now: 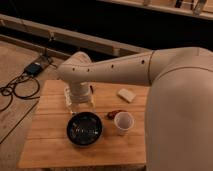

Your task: Drag the ceramic bowl in a circle

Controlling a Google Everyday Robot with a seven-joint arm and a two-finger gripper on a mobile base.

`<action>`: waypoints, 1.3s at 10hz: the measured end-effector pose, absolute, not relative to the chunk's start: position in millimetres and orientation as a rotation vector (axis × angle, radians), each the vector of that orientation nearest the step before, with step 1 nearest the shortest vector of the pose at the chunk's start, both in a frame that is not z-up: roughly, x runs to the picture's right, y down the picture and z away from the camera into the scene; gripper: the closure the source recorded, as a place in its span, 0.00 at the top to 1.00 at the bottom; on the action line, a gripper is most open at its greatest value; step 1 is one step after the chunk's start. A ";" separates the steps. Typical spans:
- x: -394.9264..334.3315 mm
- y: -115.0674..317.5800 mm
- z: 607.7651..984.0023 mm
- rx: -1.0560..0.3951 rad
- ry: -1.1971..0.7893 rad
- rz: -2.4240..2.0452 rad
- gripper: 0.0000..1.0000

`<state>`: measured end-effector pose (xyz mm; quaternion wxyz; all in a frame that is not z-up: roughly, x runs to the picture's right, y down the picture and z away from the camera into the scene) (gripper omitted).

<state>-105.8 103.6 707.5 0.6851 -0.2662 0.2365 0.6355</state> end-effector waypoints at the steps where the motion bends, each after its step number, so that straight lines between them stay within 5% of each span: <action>1: -104.8 111.6 715.2 -0.611 0.542 1.413 0.65; 7: -150.3 189.0 755.4 -0.728 0.560 1.378 0.65; 13: -201.2 230.1 750.8 -0.751 0.560 1.283 0.65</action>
